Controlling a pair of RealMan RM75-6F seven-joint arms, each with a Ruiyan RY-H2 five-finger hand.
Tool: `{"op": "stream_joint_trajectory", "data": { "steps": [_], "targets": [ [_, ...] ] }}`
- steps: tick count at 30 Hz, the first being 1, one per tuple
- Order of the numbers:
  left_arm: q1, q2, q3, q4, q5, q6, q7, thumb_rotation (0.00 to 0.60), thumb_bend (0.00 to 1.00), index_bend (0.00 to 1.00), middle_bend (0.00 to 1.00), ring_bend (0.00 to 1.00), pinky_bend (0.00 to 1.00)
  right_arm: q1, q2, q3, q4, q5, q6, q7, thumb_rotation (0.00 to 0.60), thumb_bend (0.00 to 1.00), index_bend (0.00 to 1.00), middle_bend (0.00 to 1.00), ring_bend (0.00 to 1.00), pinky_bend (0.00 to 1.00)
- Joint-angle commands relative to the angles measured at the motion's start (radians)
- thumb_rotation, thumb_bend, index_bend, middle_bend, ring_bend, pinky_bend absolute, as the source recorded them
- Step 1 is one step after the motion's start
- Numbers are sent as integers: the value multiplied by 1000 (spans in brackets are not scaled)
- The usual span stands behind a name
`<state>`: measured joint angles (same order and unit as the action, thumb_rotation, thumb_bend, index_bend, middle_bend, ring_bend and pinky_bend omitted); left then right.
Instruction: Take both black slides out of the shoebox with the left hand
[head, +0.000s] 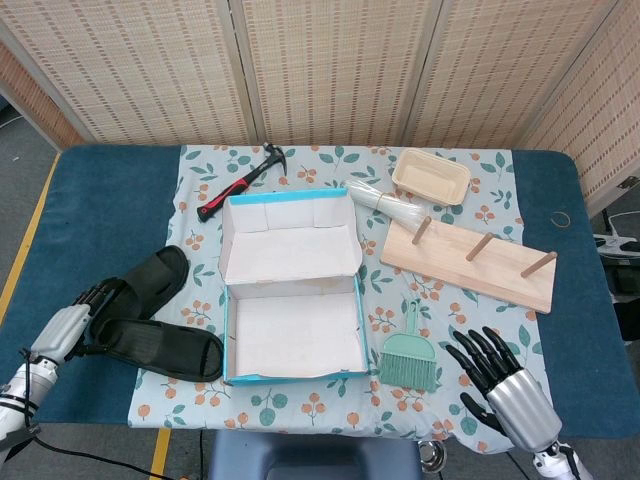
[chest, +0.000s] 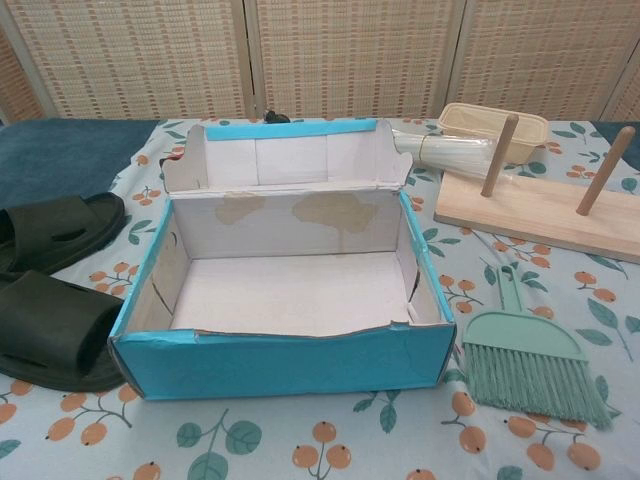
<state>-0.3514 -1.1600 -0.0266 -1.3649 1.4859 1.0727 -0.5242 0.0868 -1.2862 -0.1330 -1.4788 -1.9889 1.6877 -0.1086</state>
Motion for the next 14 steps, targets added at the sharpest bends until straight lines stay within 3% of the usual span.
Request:
{"op": "stream_joint_trajectory", "data": {
  "steps": [1, 4, 6, 9, 14],
  "targets": [
    [46, -22, -13, -26, 12, 109, 22, 600, 430, 0, 0, 0, 74, -5, 1, 3, -5, 5, -3, -15, 600, 237, 0, 0, 0, 0],
    [90, -18, 12, -53, 81, 225, 45, 600, 428, 0, 0, 0, 74, -24, -1, 20, -12, 38, 0, -72, 600, 237, 0, 0, 0, 0],
    [121, -5, 57, -64, 157, 290, 85, 600, 426, 0, 0, 0, 68, -40, -9, 45, -22, 73, 4, -131, 600, 237, 0, 0, 0, 0],
    [136, 26, 110, -90, 240, 311, 246, 600, 419, 0, 0, 0, 46, -54, -19, 73, -35, 123, 0, -180, 600, 238, 0, 0, 0, 0],
    [180, -27, 71, -76, 245, 421, 463, 600, 419, 0, 0, 0, 32, -59, -1, 81, -71, 166, -34, -203, 600, 237, 0, 0, 0, 0]
  ]
}}
